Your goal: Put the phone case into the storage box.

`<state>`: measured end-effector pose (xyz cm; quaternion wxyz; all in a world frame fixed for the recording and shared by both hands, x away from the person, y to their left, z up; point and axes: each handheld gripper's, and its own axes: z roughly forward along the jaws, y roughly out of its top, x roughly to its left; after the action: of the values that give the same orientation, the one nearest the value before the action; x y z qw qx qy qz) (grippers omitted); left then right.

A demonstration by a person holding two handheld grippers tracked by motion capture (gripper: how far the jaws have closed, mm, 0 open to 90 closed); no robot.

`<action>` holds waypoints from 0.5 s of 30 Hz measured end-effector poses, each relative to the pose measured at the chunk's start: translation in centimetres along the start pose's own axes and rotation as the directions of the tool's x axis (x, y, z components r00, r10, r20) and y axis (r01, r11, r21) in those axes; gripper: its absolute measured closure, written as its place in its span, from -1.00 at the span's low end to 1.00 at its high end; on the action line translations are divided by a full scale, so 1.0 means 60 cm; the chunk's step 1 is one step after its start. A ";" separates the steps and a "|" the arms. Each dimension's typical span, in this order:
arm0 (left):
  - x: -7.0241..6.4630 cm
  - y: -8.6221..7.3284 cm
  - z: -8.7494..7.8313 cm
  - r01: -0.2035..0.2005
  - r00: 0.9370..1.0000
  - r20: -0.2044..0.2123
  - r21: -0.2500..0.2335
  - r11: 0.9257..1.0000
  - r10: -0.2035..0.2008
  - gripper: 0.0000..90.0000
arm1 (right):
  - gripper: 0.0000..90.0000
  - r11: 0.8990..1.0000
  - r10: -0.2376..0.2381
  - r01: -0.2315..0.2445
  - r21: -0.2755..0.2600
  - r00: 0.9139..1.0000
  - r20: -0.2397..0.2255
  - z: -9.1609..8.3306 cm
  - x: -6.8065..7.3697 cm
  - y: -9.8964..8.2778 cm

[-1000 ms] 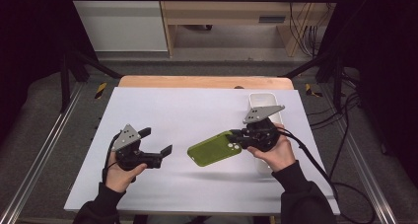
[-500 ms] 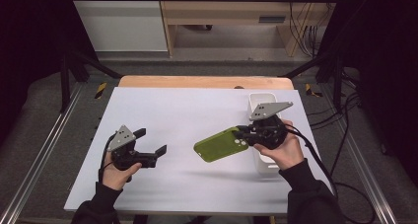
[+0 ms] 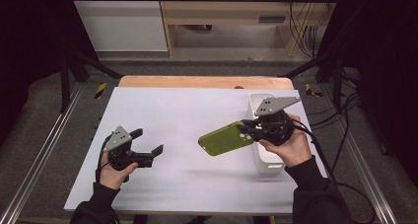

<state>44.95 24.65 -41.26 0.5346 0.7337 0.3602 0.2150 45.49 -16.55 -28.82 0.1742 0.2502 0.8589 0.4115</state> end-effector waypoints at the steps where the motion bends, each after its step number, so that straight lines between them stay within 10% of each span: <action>1: 0.001 -0.001 -0.001 -0.001 1.000 0.002 -0.004 1.000 0.001 -0.98 | 0.76 1.000 -0.008 0.008 0.000 1.000 0.006 -0.004 -0.001 0.003; 15: 0.015 -0.011 -0.006 0.015 1.000 -0.017 -0.001 1.000 -0.015 -0.98 | 0.76 0.999 -0.040 0.040 0.001 0.998 0.050 -0.027 -0.003 0.020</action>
<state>45.09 25.65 -41.81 0.5334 0.7289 0.3702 0.2174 45.15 -17.03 -26.89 0.2036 0.2432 0.8592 0.4014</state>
